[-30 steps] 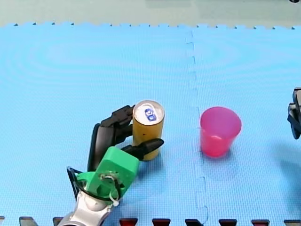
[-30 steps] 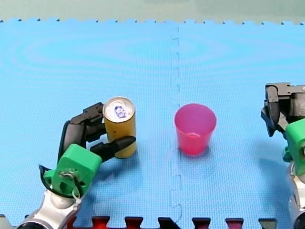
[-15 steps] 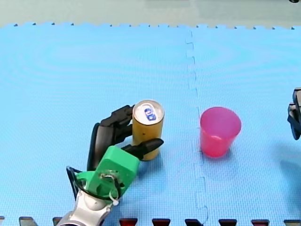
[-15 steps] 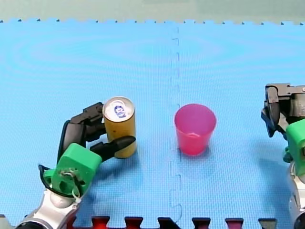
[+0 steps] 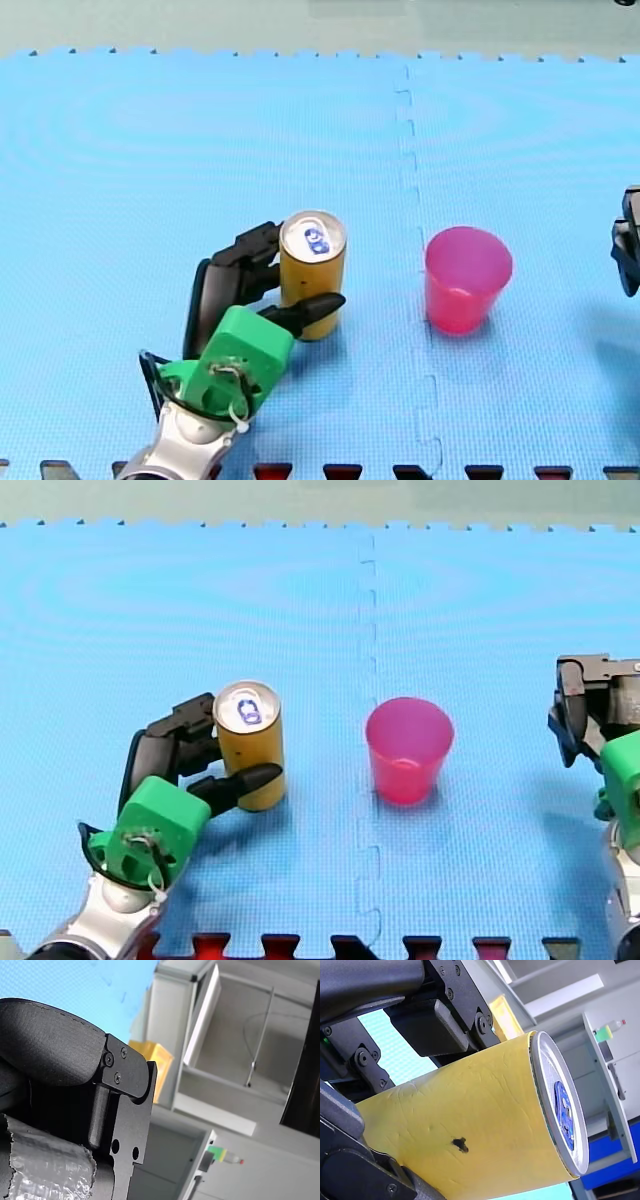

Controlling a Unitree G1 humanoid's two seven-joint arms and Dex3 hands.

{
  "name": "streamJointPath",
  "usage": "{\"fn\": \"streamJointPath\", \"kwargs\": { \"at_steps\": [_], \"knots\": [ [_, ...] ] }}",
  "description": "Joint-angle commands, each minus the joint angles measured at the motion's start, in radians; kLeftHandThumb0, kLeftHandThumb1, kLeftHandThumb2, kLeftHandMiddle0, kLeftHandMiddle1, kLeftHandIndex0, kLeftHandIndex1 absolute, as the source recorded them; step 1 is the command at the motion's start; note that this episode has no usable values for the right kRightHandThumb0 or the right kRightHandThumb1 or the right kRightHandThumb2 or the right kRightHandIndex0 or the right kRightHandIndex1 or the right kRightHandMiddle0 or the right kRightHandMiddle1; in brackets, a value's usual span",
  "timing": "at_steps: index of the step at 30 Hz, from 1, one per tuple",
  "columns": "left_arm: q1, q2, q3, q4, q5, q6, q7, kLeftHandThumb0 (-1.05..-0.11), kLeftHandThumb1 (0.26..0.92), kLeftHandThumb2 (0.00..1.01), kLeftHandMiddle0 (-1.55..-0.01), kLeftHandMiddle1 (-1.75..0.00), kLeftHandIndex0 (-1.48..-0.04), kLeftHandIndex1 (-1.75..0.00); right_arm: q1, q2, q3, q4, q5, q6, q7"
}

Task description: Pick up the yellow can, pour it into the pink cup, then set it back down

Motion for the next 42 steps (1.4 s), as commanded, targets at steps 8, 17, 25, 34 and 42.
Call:
{"fn": "streamJointPath", "kwargs": {
  "at_steps": [8, 17, 25, 34, 42],
  "knots": [
    [-0.002, 0.015, 0.005, 0.012, 0.001, 0.025, 0.002, -0.353, 0.824, 0.0, -1.28, 0.0, -1.19, 0.0, -0.001, -0.003, 0.0, -0.003, 0.001, 0.0, -0.006],
    [-0.006, 0.016, 0.0, 0.012, 0.009, 0.031, 0.013, -0.351, 0.825, 0.0, -1.29, 0.0, -1.19, 0.0, 0.0, -0.004, 0.0, -0.006, 0.002, 0.005, -0.004],
    [-0.007, 0.008, 0.014, 0.015, -0.015, 0.034, -0.018, -0.35, 0.825, 0.0, -1.28, 0.0, -1.15, 0.0, -0.001, -0.006, 0.0, -0.007, 0.002, 0.008, -0.003],
    [-0.015, -0.008, 0.063, 0.009, -0.085, 0.052, -0.111, -0.594, 0.757, 0.0, -0.7, 0.0, -0.61, 0.0, -0.002, -0.007, 0.001, -0.004, -0.002, 0.009, -0.008],
    [-0.021, 0.004, 0.028, 0.005, -0.032, 0.093, -0.071, -0.73, 0.75, 0.0, -0.51, 0.0, -0.47, 0.0, -0.001, -0.009, 0.0, -0.005, -0.001, 0.006, -0.006]
  ]
}}
